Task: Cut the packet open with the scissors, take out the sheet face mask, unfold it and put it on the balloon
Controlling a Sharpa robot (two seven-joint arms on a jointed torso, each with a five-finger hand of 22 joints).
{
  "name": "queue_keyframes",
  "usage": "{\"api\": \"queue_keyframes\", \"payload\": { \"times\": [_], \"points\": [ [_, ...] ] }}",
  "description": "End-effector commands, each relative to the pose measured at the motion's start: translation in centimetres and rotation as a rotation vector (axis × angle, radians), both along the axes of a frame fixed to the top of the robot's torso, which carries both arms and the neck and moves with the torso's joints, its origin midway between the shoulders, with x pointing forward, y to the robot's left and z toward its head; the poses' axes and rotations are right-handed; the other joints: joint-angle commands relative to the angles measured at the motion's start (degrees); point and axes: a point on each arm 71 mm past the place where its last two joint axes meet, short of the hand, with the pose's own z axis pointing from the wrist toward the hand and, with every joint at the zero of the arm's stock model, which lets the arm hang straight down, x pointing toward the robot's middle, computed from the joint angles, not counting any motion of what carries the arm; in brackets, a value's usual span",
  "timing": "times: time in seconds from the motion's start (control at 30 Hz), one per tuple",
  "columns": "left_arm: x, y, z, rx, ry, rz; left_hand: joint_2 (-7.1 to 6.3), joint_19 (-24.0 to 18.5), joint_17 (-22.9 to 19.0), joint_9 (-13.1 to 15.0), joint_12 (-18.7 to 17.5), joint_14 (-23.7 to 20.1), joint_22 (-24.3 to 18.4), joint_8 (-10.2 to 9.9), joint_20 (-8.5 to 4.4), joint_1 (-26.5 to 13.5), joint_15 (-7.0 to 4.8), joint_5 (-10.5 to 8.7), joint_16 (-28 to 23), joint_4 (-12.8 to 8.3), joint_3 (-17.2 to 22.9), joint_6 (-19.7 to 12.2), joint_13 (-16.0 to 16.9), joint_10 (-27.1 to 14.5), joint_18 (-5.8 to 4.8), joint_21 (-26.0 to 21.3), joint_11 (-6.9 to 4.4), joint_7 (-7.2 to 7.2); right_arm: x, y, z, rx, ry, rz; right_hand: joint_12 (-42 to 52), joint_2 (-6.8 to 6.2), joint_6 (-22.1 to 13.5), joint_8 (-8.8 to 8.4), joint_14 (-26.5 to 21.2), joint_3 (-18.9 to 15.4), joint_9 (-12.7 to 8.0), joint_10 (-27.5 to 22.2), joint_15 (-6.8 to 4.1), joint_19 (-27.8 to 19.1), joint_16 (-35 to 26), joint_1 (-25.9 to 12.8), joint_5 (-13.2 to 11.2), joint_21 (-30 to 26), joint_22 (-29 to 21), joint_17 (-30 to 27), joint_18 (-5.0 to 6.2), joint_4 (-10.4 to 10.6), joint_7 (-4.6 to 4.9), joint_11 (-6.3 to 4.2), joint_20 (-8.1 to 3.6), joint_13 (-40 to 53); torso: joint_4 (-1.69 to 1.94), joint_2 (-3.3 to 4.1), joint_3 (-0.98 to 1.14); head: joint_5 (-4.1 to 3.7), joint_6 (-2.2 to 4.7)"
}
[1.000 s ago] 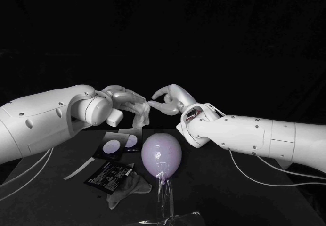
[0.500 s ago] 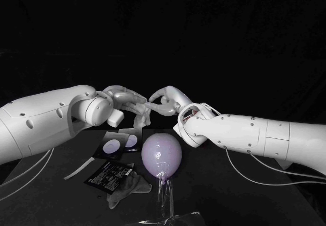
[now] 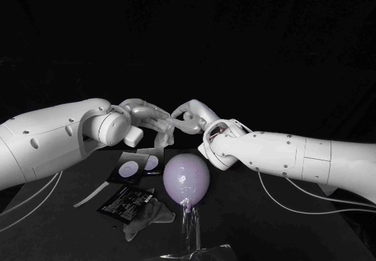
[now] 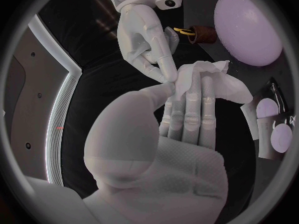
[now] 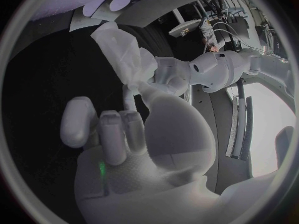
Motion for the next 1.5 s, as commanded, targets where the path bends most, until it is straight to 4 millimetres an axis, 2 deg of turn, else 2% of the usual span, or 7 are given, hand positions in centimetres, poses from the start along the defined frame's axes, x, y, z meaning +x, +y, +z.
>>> {"api": "queue_keyframes", "payload": {
  "times": [0.03, 0.23, 0.43, 0.5, 0.7, 1.5],
  "points": [
    [-0.1, -0.4, 0.2, -0.012, -0.011, -0.025, 0.00, 0.0, 0.1, 0.1, 0.2, 0.0, 0.0, 0.1, -0.20, 0.6, -0.31, 0.20, -0.3, 0.1, -0.3, 0.3, 0.1, 1.4, 1.07, 0.1, -0.99, -0.02, -0.1, 0.4, -0.1, -0.011, 0.006, 0.042, 0.2, -0.06, 0.8, 0.42, 5.9, 0.2, 0.1, 5.5, -0.53, 0.0, 0.2, 0.8, -0.2, 0.2, 0.1, 15.1, 0.50, 0.1, -0.06, -0.52, -0.44, 14.4, 0.00, -0.01, 0.01, 0.01, -0.02],
    [-0.1, -0.4, 0.2, -0.012, -0.011, -0.025, 0.00, 0.0, 0.1, 0.1, 0.2, 0.0, 0.0, 0.1, -0.20, 0.6, -0.31, 0.20, -0.3, 0.1, -0.3, 0.3, 0.1, 1.4, 1.07, 0.1, -0.99, -0.02, -0.1, 0.4, -0.1, -0.011, 0.001, 0.041, 0.3, 0.38, 1.4, 0.63, 5.9, 0.4, 0.2, 5.6, -0.89, 0.1, 0.2, 1.9, -0.2, 0.3, 0.3, 15.1, 0.46, -0.2, -0.49, -0.93, -0.79, 14.5, -0.01, 0.02, 0.02, 0.02, -0.05],
    [-0.1, -0.4, 0.2, -0.012, -0.011, -0.026, 0.02, -0.1, 0.1, 0.1, 0.2, 0.0, 0.0, 0.1, -0.19, 0.6, -0.32, 0.20, -0.3, 0.1, -0.3, 0.3, 0.1, 1.5, 1.06, 0.1, -0.99, -0.02, -0.1, 0.3, 0.1, 0.005, -0.026, 0.027, 1.1, 1.97, 2.5, 1.32, 5.9, 2.1, 0.6, 6.0, -1.56, 0.7, 0.2, 5.2, -0.2, 1.0, 1.2, 15.1, 0.27, -2.1, -1.30, -1.69, -1.39, 15.1, 0.02, 0.01, 0.01, 0.01, -0.09],
    [-0.1, -0.4, 0.2, -0.012, -0.011, -0.025, 0.02, -0.1, 0.1, 0.1, 0.2, 0.0, 0.0, 0.1, -0.19, 0.6, -0.32, 0.20, -0.3, 0.1, -0.3, 0.3, 0.1, 1.5, 1.06, 0.1, -0.99, -0.02, -0.1, 0.2, 0.2, 0.016, -0.040, 0.021, 1.1, 2.52, 2.9, 1.73, 5.9, 3.2, 0.9, 6.0, -1.81, 1.0, 0.2, 6.9, -0.2, 1.2, 1.5, 15.1, 0.18, -3.4, -1.58, -1.97, -1.60, 15.1, 0.01, 0.00, 0.02, 0.02, -0.09],
    [-0.1, -0.3, 0.2, -0.012, -0.010, -0.025, 0.03, -0.1, 0.1, 0.1, 0.2, 0.0, 0.0, 0.1, -0.19, 0.6, -0.32, 0.20, -0.3, 0.1, -0.4, 0.3, 0.1, 1.5, 1.06, 0.1, -1.00, -0.02, 0.0, -0.4, 0.4, 0.057, -0.061, -0.008, 1.1, 3.02, 3.4, 2.24, 5.9, 4.5, 1.2, 6.0, -1.92, 1.5, 0.2, 7.7, -0.2, 1.7, 2.2, 15.1, 0.01, -4.5, -1.58, -2.00, -1.89, 15.1, 0.01, 0.00, 0.01, 0.06, -0.11],
    [0.1, 0.5, 0.1, -0.007, -0.014, 0.002, 0.02, 0.0, 0.2, 0.2, 0.2, 0.1, 0.0, 0.1, -0.22, 0.7, -0.36, 0.20, -0.4, 0.0, -0.5, 0.4, 0.1, 1.6, 1.08, 0.2, -1.04, -0.06, 0.1, -2.4, 0.1, 0.082, -0.011, -0.029, 1.1, 2.79, 3.2, 2.35, 5.9, 4.7, 1.4, 6.0, -1.91, 1.1, 0.2, 6.9, -0.2, 1.3, 1.8, 15.1, 0.12, -4.4, -1.46, -1.91, -1.94, 15.1, -0.02, 0.01, 0.05, 0.16, 0.08]
  ]
}}
